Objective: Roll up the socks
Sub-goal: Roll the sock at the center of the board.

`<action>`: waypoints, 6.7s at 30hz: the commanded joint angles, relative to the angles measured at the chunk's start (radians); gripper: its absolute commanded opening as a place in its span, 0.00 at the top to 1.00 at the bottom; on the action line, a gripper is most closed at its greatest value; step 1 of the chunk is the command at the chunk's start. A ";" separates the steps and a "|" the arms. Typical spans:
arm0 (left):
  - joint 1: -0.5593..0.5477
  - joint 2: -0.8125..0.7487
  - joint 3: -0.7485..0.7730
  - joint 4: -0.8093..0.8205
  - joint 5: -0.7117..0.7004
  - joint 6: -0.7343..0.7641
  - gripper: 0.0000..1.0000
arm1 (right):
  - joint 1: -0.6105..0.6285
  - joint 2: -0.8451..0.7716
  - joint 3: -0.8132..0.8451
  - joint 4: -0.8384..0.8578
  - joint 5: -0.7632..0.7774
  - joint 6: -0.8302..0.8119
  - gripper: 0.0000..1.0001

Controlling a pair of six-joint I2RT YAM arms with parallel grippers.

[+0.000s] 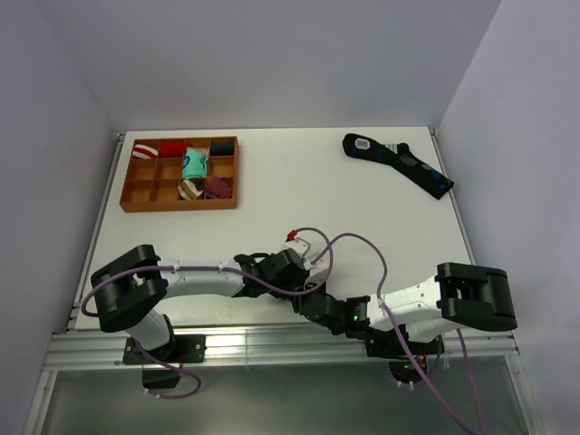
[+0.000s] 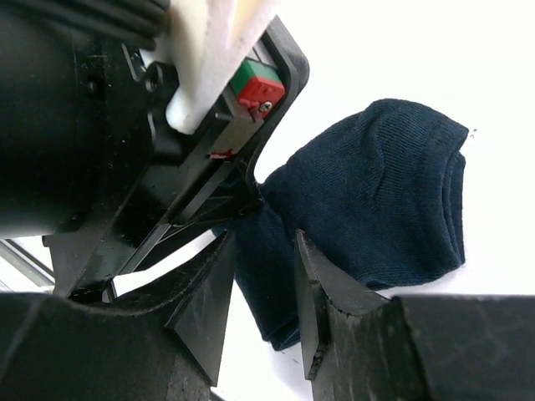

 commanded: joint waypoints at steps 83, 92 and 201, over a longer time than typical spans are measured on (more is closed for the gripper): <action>0.066 -0.141 -0.079 0.186 -0.004 -0.131 0.56 | -0.066 -0.154 -0.203 -0.020 -0.172 0.260 0.80; 0.070 -0.246 -0.215 0.388 0.019 -0.140 0.51 | -0.245 -0.220 -0.152 -0.207 -0.422 0.297 0.82; -0.009 0.006 0.016 0.083 -0.064 -0.010 0.91 | -0.217 -0.364 -0.124 -0.027 -0.247 0.012 0.58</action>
